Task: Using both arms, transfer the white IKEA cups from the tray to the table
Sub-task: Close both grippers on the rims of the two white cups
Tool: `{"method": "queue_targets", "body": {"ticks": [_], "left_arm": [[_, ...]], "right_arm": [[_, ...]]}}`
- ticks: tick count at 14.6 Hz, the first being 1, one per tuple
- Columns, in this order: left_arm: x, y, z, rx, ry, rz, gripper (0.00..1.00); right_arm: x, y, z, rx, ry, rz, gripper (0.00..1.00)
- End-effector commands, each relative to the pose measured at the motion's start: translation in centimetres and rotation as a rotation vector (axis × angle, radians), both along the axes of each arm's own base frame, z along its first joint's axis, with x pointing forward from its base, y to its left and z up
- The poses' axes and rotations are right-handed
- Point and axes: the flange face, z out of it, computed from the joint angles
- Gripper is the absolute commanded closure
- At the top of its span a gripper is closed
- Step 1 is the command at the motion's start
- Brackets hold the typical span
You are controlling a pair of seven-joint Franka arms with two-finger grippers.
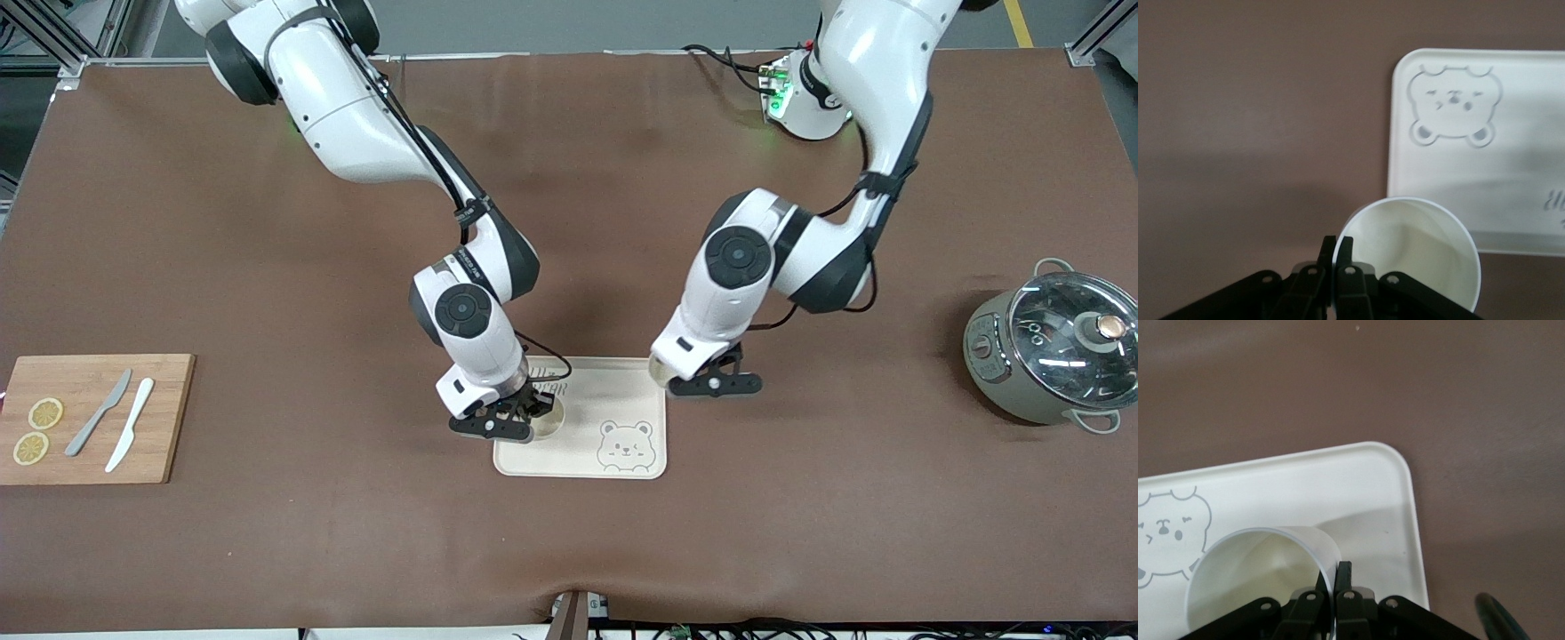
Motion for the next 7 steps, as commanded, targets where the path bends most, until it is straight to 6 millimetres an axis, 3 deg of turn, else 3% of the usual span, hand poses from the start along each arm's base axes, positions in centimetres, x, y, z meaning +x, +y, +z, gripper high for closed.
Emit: {"method": "queue_targets", "body": {"ticks": [1, 3, 7], "left_arm": [[-4.5, 4.6, 1.2, 0.010, -0.059, -0.044, 1.00], [-6.4, 7.3, 0.3, -0.003, -0.091, -0.070, 1.00], [-8.3, 12.6, -0.6, 0.005, -0.082, -0.126, 1.00]], "right_arm": [[0.3, -2.2, 4.9, -0.024, 0.042, 0.042, 1.00], [0.8, -5.4, 7.2, -0.049, 0.047, 0.117, 1.00], [0.2, -14.6, 11.3, -0.084, 0.049, 0.278, 1.00]]}}
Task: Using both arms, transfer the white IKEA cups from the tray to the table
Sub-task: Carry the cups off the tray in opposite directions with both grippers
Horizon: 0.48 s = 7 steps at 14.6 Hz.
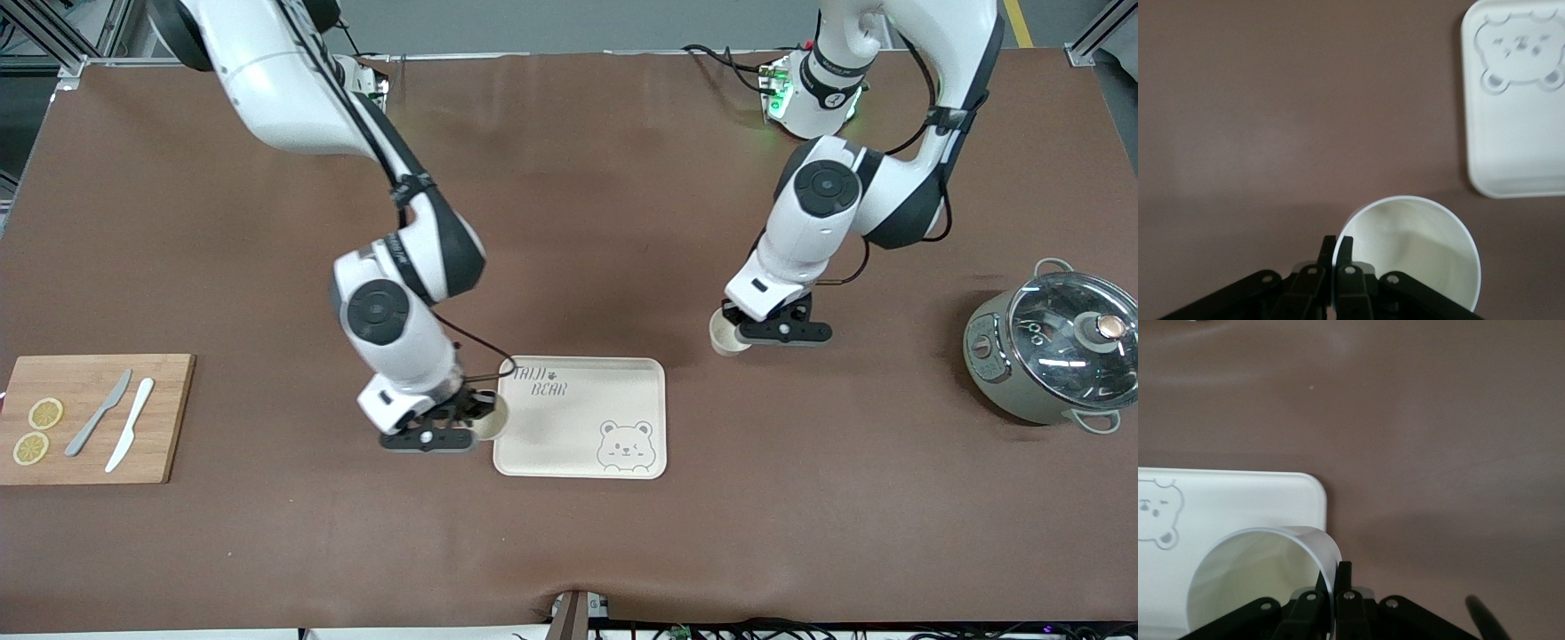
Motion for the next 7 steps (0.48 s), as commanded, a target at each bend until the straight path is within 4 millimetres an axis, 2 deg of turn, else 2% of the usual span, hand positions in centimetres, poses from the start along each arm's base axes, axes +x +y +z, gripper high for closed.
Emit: {"method": "queue_targets", "body": {"ticks": [1, 4, 7], "left_arm": [[-2.1, 3.2, -0.2, -0.010, -0.018, -0.043, 1.00], [-2.9, 5.9, -2.0, -0.030, -0.021, -0.062, 1.00], [-4.8, 7.3, -2.6, -0.049, -0.034, -0.064, 1.00]], "right_arm": [[-2.8, -6.4, 2.5, -0.008, 0.038, 0.097, 1.00], [-3.5, -11.6, 2.9, -0.003, 0.053, 0.167, 1.00], [-3.6, -17.6, 1.3, 0.048, 0.069, 0.250, 1.00]]}}
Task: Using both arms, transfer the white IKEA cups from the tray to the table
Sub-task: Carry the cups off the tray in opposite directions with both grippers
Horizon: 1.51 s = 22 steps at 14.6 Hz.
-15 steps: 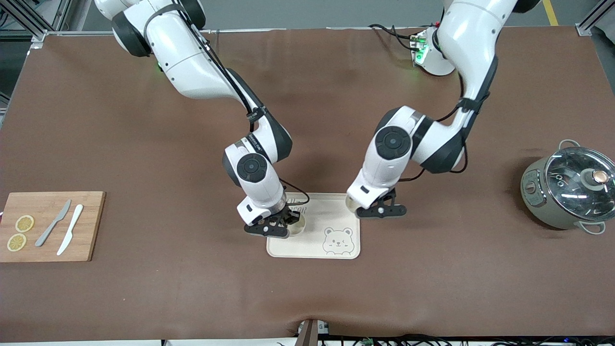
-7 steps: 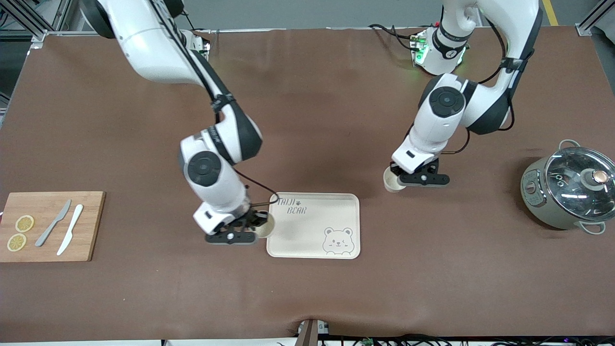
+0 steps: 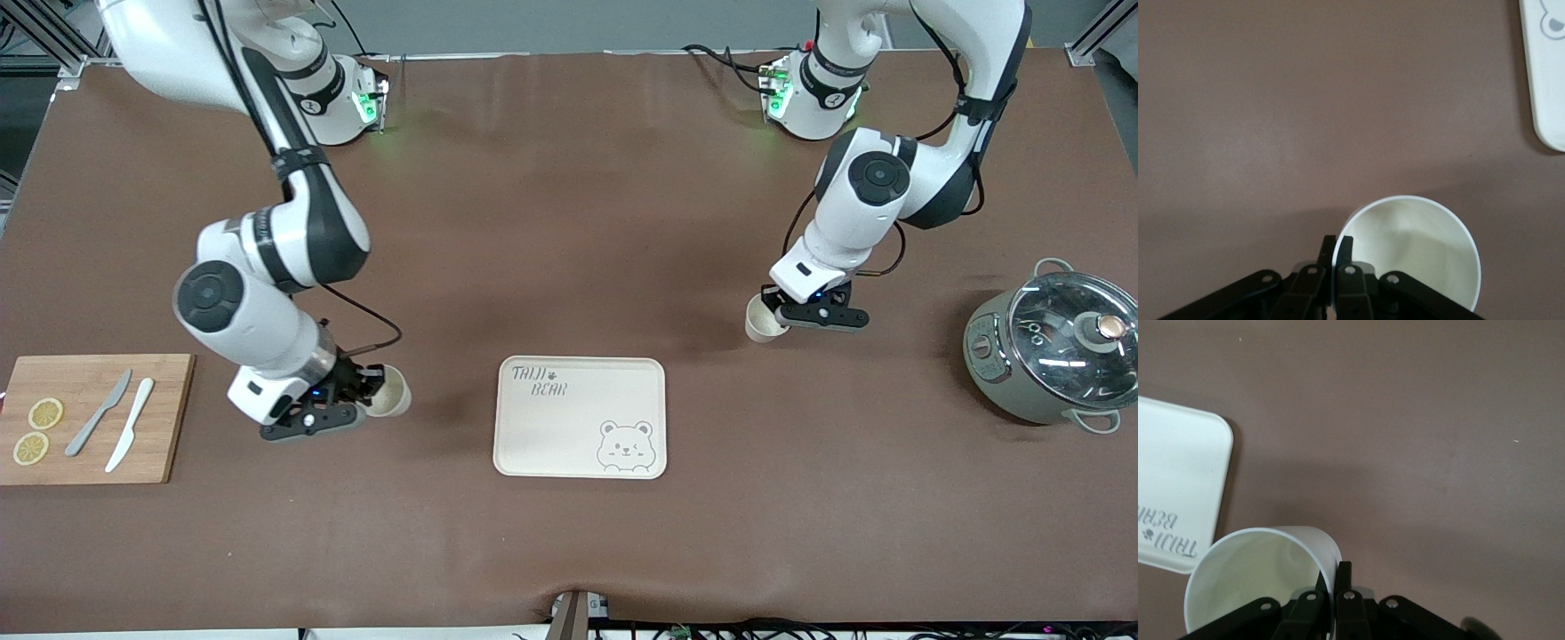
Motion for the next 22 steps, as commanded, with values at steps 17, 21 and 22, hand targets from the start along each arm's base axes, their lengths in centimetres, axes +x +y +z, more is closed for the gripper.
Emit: {"method": "queue_targets", "body": {"ticks": [17, 21, 22], "left_arm": [[-3.7, 8.9, -5.4, -0.100, -0.044, -0.129, 1.00], [-3.5, 9.2, -6.1, -0.094, -0.051, -0.133, 1.00], [-3.4, 9.3, -6.1, -0.093, -0.053, -0.133, 1.00]], "right_arm": [[-2.7, -13.7, -9.9, 0.015, -0.128, 0.277, 1.00], [-2.7, -13.9, -11.0, 0.007, -0.131, 0.294, 1.00], [-2.7, -13.9, -11.1, 0.004, -0.141, 0.294, 1.00]]}}
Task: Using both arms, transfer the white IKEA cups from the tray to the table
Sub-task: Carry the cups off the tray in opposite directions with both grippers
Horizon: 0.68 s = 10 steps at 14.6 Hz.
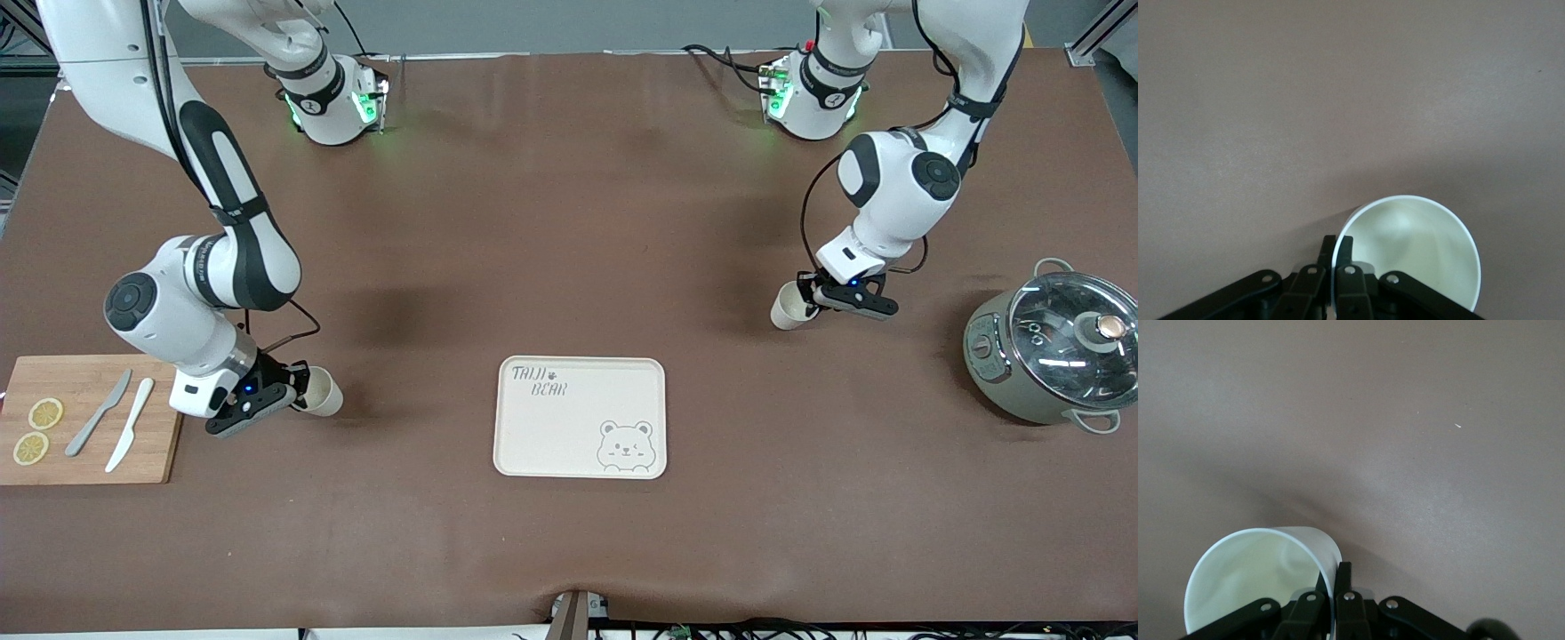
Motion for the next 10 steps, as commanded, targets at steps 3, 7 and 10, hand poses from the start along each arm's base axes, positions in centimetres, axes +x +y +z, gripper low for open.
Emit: {"method": "queue_targets", "body": {"ticks": [3, 7, 10], "left_arm": [[0.3, 0.2, 0.3, -0.002, -0.017, -0.018, 0.91], [0.4, 0.2, 0.5, 0.002, -0.023, -0.039, 0.00], [0.5, 0.2, 1.8, -0.002, -0.041, -0.023, 0.00]], "right_arm": [[-0.7, -0.4, -1.5, 0.006, -0.033, 0.006, 1.00], [-0.7, -0.6, -2.5, -0.003, -0.042, 0.018, 1.00], [-0.7, -0.6, -2.7, -0.004, -0.042, 0.018, 1.00]]}}
